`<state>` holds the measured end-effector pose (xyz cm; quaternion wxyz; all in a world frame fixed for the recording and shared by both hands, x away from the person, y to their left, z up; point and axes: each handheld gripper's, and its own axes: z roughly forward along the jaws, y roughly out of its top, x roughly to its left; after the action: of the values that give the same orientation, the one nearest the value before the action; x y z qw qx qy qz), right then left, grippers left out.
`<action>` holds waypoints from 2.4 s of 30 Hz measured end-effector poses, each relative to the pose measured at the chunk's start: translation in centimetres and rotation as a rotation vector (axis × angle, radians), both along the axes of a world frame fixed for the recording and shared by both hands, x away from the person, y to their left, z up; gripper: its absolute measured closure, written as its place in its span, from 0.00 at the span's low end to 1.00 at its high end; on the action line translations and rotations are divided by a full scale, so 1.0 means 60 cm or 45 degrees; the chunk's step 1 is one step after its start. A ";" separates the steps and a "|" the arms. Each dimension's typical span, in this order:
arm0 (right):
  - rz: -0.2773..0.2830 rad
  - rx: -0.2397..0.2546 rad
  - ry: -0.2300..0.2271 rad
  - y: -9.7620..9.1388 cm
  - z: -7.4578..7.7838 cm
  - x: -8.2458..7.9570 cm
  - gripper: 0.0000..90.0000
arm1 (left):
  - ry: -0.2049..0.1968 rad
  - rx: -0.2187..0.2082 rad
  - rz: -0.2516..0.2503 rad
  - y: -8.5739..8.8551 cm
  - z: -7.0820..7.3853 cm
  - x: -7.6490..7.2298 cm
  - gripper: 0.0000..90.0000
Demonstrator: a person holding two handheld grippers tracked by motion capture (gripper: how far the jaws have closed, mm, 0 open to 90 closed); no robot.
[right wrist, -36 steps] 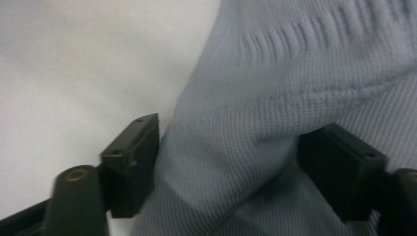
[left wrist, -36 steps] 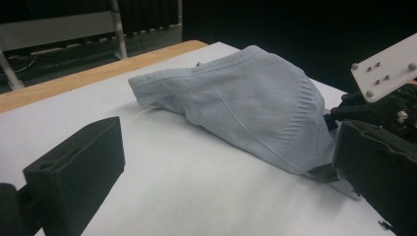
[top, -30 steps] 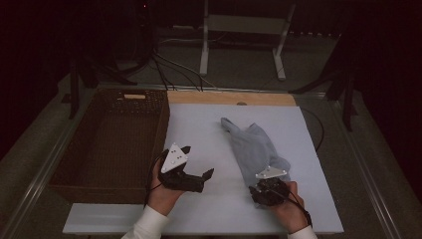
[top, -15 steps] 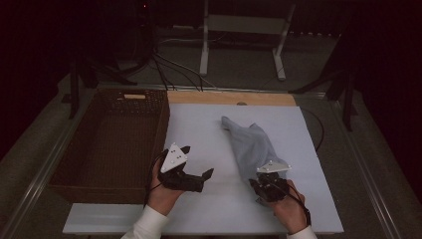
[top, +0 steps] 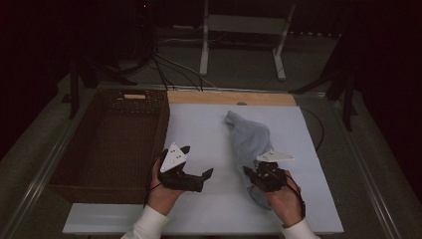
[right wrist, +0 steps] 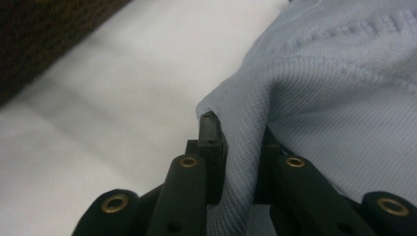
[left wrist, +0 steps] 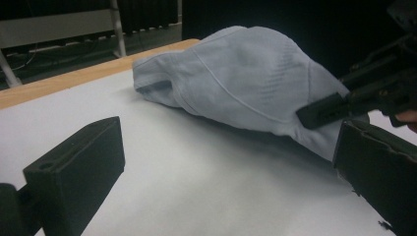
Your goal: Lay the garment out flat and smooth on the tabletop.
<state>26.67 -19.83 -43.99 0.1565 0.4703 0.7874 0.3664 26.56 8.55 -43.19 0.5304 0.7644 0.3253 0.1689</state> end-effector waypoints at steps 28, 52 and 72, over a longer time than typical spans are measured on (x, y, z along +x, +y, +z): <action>-0.063 0.178 -0.146 0.036 0.060 0.022 0.90 | 0.007 -0.041 -0.097 -0.029 -0.002 -0.012 0.02; -0.090 0.232 -0.237 0.062 0.089 0.026 0.90 | 0.031 -0.043 -0.183 -0.064 -0.012 -0.024 0.02; -0.086 0.265 -0.284 0.081 0.105 0.033 0.91 | 0.046 -0.022 -0.181 -0.062 -0.015 -0.023 0.08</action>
<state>28.66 -14.95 -37.70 0.2055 0.4667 0.7066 0.4905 25.20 4.85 -44.09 0.5418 0.7838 0.2811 0.1143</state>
